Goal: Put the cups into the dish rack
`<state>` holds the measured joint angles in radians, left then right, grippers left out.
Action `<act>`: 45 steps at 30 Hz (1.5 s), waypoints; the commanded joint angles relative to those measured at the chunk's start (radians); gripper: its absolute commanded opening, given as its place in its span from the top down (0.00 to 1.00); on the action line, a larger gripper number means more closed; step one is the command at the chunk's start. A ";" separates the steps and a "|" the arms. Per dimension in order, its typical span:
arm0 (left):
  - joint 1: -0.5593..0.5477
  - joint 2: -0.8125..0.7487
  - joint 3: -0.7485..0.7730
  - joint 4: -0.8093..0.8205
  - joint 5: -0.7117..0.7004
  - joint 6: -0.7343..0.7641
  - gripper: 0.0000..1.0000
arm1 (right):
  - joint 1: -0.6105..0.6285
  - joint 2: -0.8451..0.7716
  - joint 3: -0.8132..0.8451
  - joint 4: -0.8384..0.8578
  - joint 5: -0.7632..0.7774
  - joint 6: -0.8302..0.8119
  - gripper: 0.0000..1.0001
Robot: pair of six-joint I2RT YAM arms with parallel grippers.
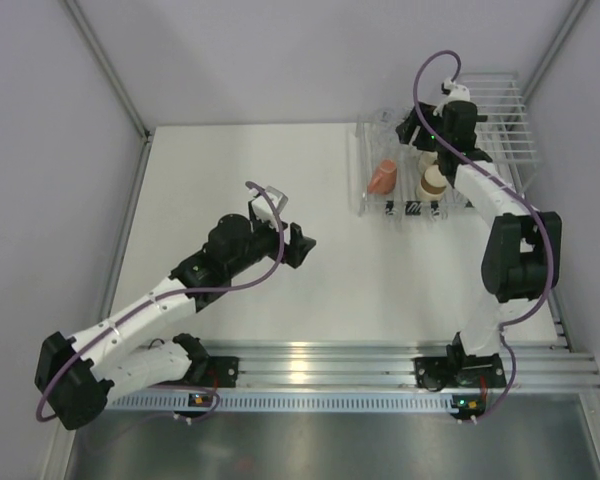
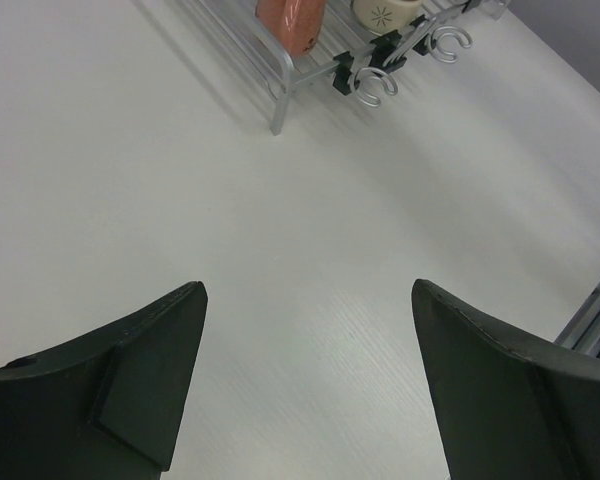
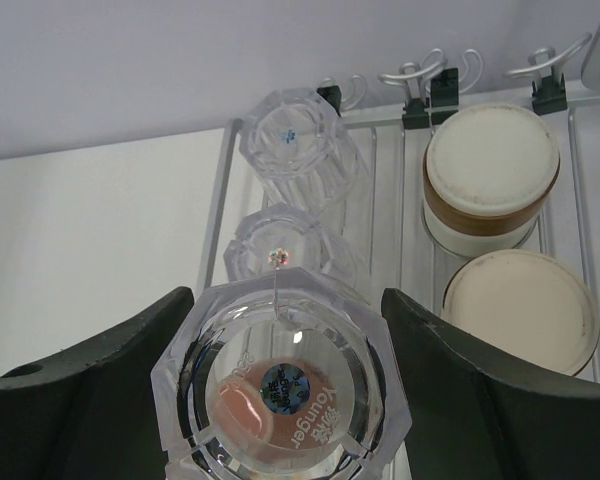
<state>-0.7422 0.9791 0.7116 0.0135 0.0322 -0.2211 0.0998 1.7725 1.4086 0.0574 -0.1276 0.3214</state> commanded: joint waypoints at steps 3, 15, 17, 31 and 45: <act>0.007 0.013 -0.011 0.022 0.002 0.023 0.11 | -0.022 0.054 0.092 0.006 0.043 -0.039 1.00; 0.010 0.023 -0.017 0.025 0.002 0.023 0.11 | -0.043 0.067 0.087 -0.007 0.065 -0.054 1.00; 0.010 0.021 -0.018 0.025 0.002 0.023 0.11 | -0.046 0.067 0.082 -0.013 0.071 -0.059 1.00; 0.012 0.013 -0.017 0.026 0.014 0.020 0.11 | -0.048 0.042 0.030 -0.045 0.106 -0.114 1.00; 0.012 0.007 -0.018 0.022 0.008 0.022 0.11 | 0.024 0.123 0.078 -0.087 0.197 -0.202 1.00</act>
<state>-0.7345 0.9997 0.6987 0.0128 0.0360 -0.2100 0.0917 1.8744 1.4296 -0.0261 0.0193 0.1661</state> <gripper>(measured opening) 0.895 0.709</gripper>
